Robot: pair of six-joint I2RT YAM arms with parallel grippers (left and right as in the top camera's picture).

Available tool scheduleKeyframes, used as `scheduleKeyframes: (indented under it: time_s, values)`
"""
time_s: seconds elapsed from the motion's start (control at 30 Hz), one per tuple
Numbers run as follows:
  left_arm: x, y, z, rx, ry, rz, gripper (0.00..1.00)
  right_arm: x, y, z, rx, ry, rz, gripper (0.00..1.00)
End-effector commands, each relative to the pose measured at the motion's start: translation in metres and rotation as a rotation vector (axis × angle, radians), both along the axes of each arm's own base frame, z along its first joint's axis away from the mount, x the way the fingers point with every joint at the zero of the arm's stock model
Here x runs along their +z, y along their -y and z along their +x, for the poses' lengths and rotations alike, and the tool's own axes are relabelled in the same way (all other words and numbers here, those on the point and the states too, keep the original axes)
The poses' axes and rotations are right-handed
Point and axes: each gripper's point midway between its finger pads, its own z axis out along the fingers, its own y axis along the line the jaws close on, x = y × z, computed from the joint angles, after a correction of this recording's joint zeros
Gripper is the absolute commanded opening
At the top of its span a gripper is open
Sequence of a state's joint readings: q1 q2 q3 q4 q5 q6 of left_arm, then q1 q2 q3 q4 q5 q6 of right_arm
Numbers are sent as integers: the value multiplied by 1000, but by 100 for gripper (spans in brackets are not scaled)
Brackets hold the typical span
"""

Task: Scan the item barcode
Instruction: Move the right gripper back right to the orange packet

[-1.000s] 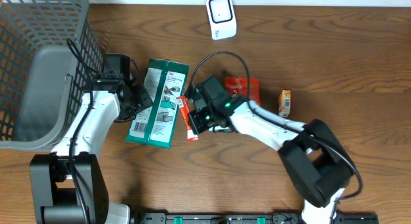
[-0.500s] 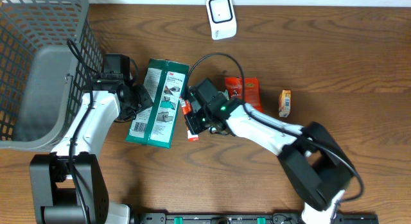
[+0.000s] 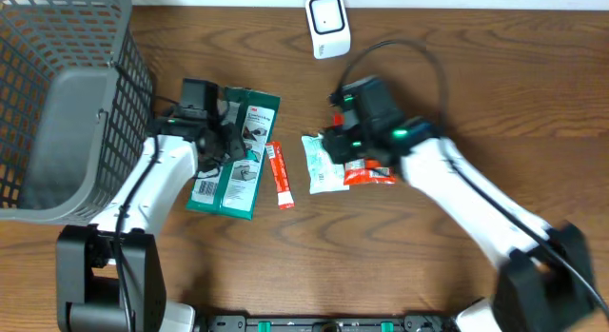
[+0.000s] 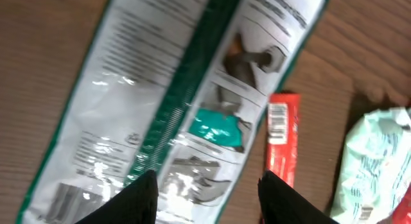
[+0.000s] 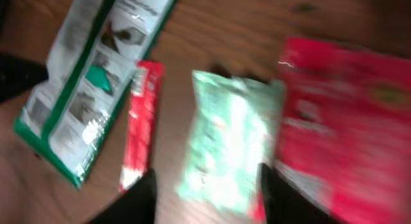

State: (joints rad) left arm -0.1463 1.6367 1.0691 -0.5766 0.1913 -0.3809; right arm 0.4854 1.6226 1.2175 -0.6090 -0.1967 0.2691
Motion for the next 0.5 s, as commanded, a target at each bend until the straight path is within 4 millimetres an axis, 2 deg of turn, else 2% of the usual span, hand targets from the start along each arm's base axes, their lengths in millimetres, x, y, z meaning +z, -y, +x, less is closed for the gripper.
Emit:
scheduleKeyframes:
  time_s: [0.0,0.07,0.1,0.23,0.3,0.33,0.47]
  values:
    - [-6,8,-5,-49,-7,42,52,38,40,0,-60,68,-21,63]
    - [-6,11,-5,-57,-6,42,52,43,68,-4,-124,49,-54,69]
    - [-6,11,-5,-58,-4,41,53,41,93,-10,-187,11,-85,70]
    - [-5,11,-4,-58,1,40,53,25,142,-18,-311,-103,-139,70]
    - [-5,12,-3,-59,3,39,54,17,159,-20,-356,-138,-171,70]
    - [-5,12,-3,-60,3,35,58,10,170,-21,-383,-160,-196,70]
    - [-5,16,-4,-68,0,14,59,-7,188,-17,-430,-203,-250,71]
